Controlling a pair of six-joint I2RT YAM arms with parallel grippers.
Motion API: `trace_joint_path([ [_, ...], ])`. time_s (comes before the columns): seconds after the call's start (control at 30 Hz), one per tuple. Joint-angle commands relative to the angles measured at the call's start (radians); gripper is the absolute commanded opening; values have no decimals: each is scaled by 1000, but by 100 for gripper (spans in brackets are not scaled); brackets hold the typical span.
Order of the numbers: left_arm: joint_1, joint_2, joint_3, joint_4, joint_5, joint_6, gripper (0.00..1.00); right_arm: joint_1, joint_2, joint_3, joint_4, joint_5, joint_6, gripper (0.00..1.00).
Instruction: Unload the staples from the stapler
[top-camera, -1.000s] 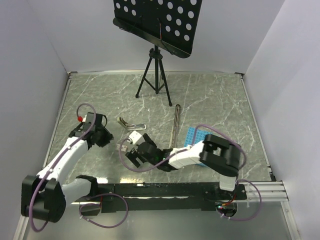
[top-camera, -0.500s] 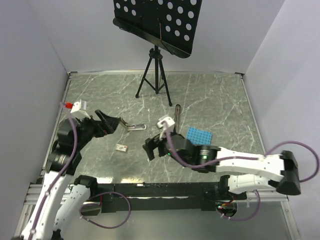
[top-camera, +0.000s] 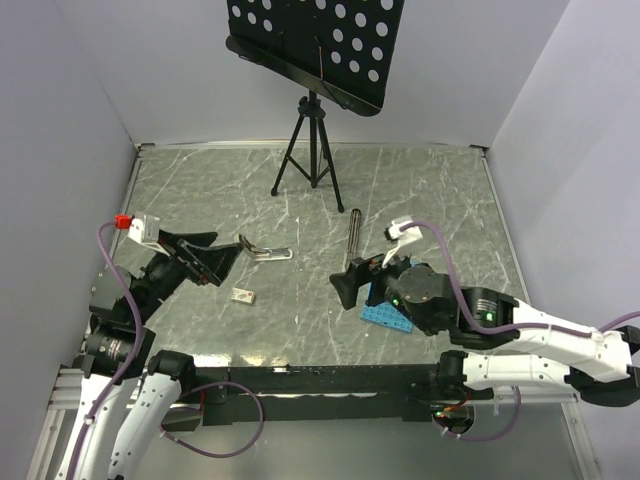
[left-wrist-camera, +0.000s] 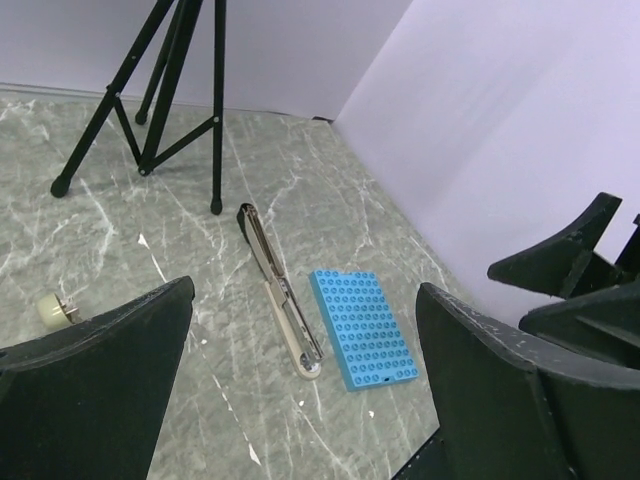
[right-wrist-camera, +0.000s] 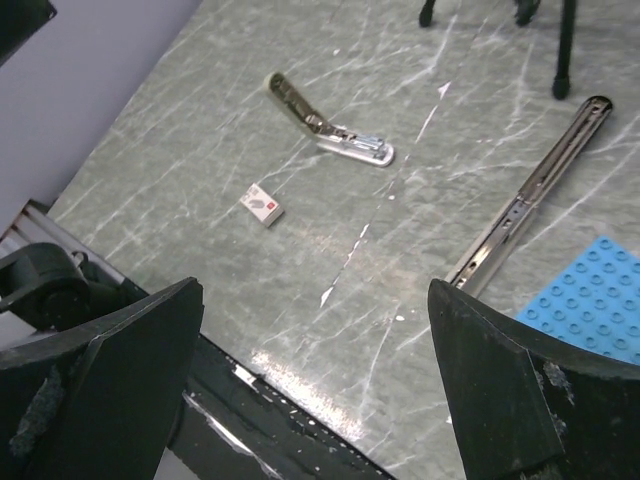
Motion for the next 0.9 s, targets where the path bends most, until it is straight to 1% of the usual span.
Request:
trace_joint_path([
  [0.0, -1, -23, 34, 58, 55, 5, 97, 1, -73, -31, 46, 70, -43, 100],
  [0.07, -1, -28, 26, 74, 61, -3, 97, 1, -86, -40, 64, 76, -40, 100],
  [0.37, -1, 0, 30, 37, 29, 17, 97, 1, -104, -19, 11, 82, -23, 100],
  [0.6, -1, -8, 30, 51, 14, -9, 97, -1, -107, -33, 21, 57, -26, 100],
  [0.73, -1, 18, 78, -13, -32, 17, 96, -1, -110, -48, 52, 53, -32, 100],
  [0.87, -1, 0, 75, -9, -75, 20, 97, -1, -109, -47, 74, 39, -49, 100],
])
